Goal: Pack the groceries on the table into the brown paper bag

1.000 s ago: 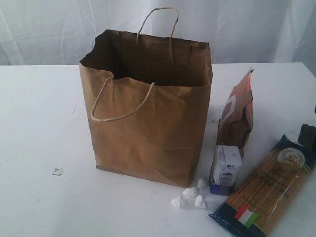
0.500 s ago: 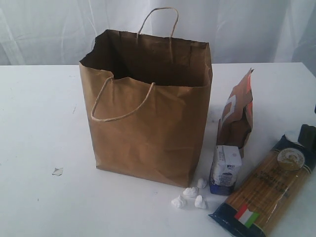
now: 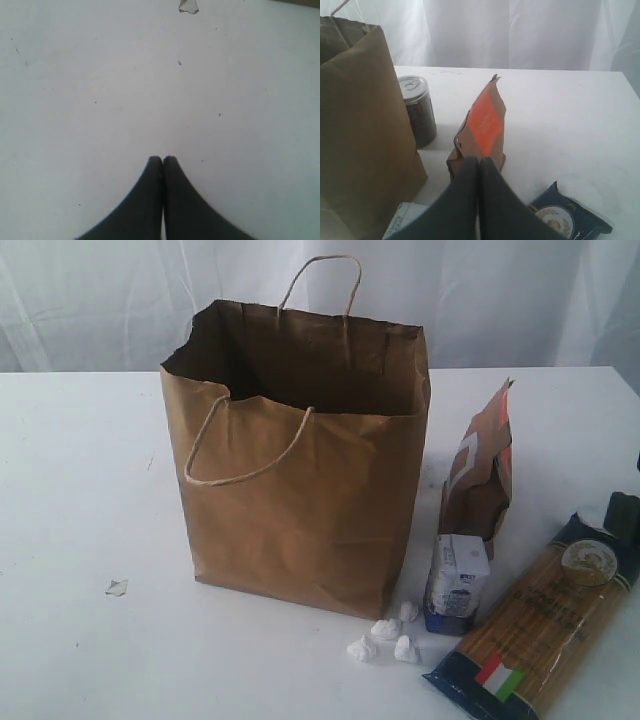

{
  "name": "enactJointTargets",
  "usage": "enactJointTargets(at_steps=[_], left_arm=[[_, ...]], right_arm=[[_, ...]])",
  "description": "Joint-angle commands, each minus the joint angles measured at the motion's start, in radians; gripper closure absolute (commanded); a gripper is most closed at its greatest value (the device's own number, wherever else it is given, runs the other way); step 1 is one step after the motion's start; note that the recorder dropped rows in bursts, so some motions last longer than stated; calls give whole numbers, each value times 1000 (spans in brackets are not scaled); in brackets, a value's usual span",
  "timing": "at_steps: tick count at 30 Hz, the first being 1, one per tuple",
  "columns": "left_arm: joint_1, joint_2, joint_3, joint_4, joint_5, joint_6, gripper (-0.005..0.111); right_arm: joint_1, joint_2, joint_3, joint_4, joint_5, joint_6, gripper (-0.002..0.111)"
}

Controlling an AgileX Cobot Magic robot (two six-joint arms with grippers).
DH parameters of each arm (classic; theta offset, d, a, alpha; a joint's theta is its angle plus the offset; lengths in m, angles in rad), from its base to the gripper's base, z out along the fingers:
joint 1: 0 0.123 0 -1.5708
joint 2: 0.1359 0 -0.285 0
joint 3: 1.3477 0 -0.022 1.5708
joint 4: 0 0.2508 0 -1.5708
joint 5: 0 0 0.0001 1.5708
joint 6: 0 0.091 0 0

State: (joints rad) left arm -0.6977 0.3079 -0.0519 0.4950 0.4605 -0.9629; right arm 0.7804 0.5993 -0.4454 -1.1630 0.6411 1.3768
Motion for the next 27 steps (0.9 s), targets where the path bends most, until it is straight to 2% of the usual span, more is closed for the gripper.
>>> enactJointTargets(at_steps=[1, 7, 13, 16, 20, 23, 26, 27], left_arm=[[-2, -56, 29, -12, 3, -5, 107], [-2, -128, 52, -55, -48, -5, 107], [-2, -187, 52, -236, -255, -5, 107], [-2, -207, 52, -316, -273, -5, 107], [-2, -233, 52, -320, -273, 34, 107], [-2, -263, 52, -374, -273, 337, 107], [-2, -302, 52, -580, -271, 814, 107], [-2, -308, 52, -618, -269, 924, 107]], right_arm=[[4, -9, 5, -7, 8, -12, 108], [4, -9, 5, -7, 8, -12, 108], [4, -9, 5, -7, 8, -12, 108], [4, -9, 5, -5, 8, -12, 108], [4, -9, 5, -5, 8, -12, 108], [4, -9, 5, -3, 8, -12, 108], [4, -9, 5, -3, 8, -12, 108], [4, -9, 5, -3, 8, -12, 108]])
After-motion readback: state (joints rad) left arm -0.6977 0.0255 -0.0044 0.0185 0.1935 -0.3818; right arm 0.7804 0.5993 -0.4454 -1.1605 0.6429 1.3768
